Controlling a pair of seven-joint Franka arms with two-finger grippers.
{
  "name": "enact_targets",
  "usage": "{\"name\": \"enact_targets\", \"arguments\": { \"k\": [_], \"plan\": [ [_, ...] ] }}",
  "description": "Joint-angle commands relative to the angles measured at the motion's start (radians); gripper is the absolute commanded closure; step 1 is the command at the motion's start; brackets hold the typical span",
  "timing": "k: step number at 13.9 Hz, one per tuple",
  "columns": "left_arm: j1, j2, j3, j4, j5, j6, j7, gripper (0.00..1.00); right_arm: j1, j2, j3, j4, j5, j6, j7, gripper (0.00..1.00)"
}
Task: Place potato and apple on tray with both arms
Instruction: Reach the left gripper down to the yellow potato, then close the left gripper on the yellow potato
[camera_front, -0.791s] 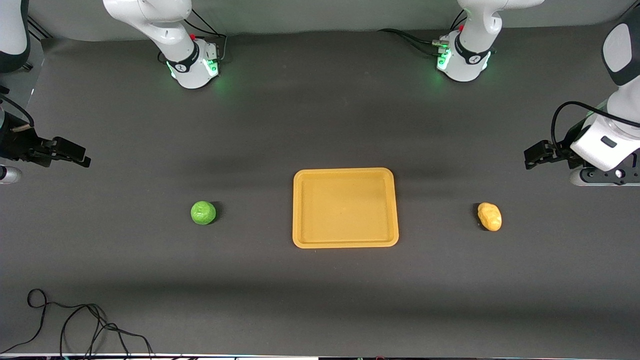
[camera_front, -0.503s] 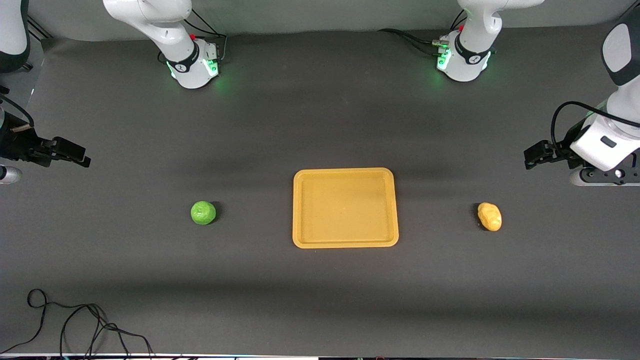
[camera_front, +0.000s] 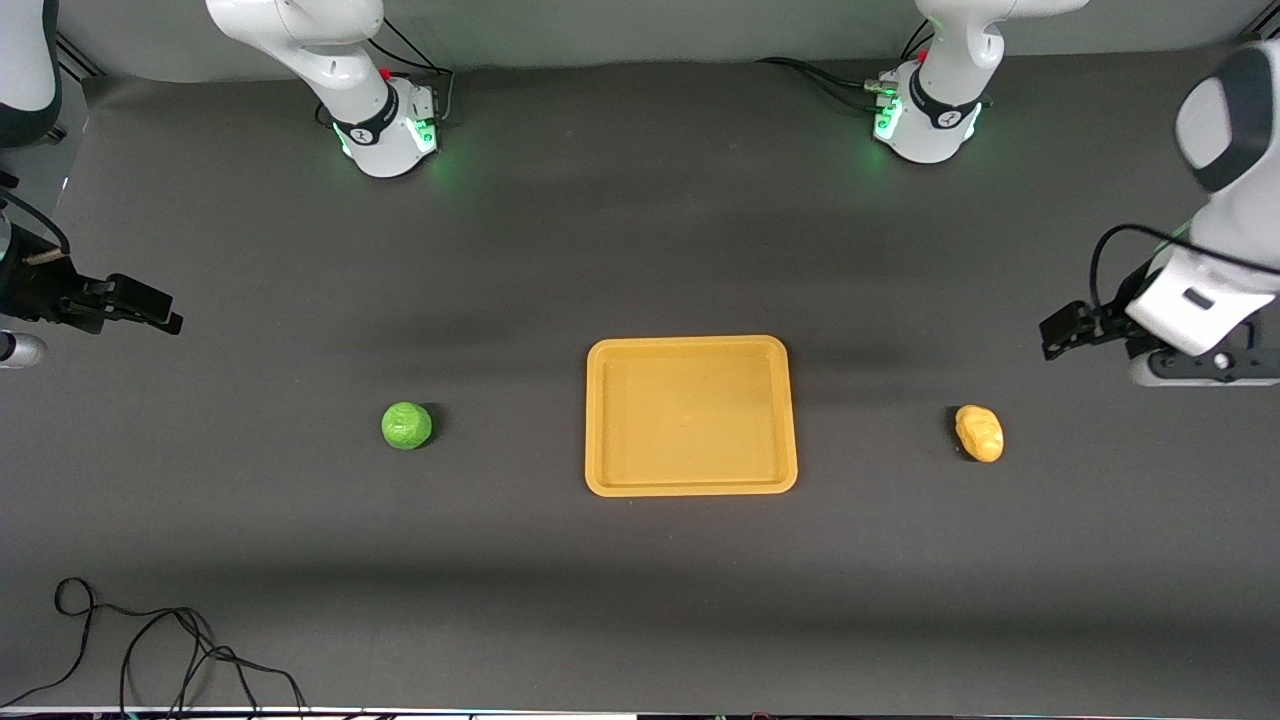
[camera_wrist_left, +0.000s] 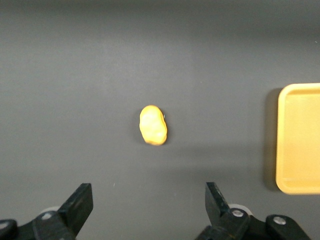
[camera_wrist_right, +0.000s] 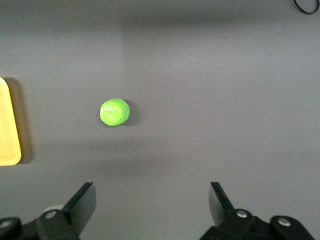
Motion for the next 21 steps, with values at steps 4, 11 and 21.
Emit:
{"name": "enact_targets", "arguments": {
  "k": [4,11,21],
  "plan": [
    [0.035,0.114,0.0,-0.194,-0.006,0.307,0.065,0.0,-0.007,-0.005,0.007,-0.009,-0.014,-0.005,-0.016,0.0],
    [0.031,0.358,-0.005,-0.161,-0.01,0.536,0.069,0.0,-0.007,-0.002,0.007,-0.012,-0.014,-0.002,-0.014,0.0],
    [0.049,0.446,-0.017,-0.142,-0.035,0.585,0.065,0.81,-0.007,0.0,0.007,-0.012,-0.014,0.0,-0.016,0.0]
  ]
}}
